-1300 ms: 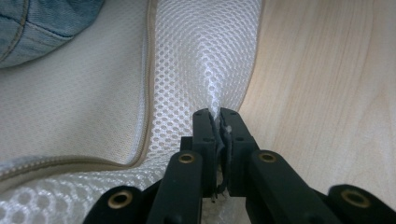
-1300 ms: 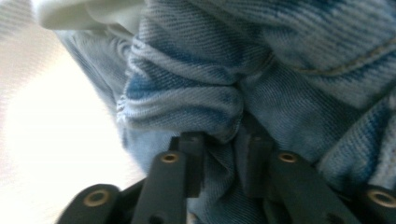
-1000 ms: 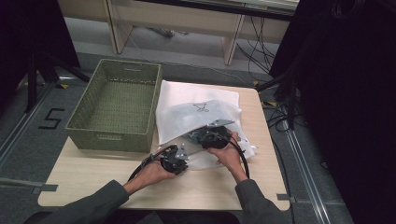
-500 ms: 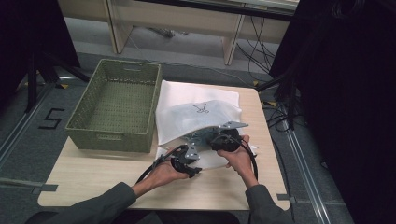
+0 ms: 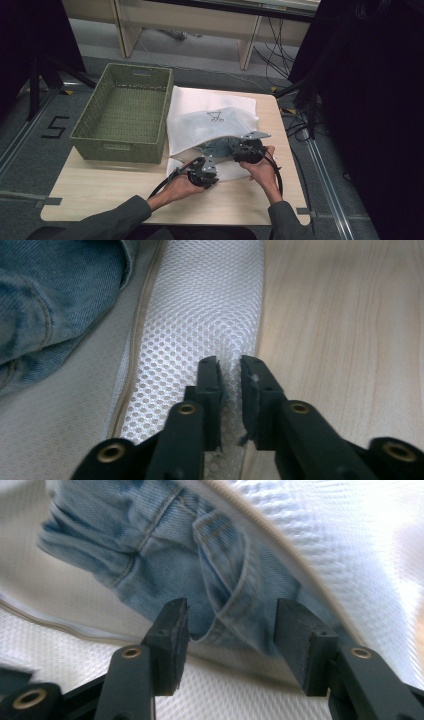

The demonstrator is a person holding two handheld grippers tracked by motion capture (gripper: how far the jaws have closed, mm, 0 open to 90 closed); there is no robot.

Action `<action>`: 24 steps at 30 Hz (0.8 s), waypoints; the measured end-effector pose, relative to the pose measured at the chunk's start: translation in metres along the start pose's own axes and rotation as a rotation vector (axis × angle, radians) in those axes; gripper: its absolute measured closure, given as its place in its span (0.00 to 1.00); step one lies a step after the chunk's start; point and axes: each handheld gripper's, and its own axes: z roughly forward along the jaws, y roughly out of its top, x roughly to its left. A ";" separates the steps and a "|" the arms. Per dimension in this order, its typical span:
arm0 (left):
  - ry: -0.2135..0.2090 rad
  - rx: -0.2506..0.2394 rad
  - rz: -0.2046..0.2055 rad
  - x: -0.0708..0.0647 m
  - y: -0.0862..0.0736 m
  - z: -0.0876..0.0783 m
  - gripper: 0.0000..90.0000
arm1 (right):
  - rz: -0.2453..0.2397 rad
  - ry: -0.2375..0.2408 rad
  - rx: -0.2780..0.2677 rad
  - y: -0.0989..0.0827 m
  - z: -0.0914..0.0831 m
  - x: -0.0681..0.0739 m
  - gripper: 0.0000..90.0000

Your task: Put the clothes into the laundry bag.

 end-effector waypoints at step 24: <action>-0.019 0.053 0.081 -0.004 -0.003 -0.009 0.97 | -0.086 -0.089 -0.007 0.024 0.070 0.014 0.91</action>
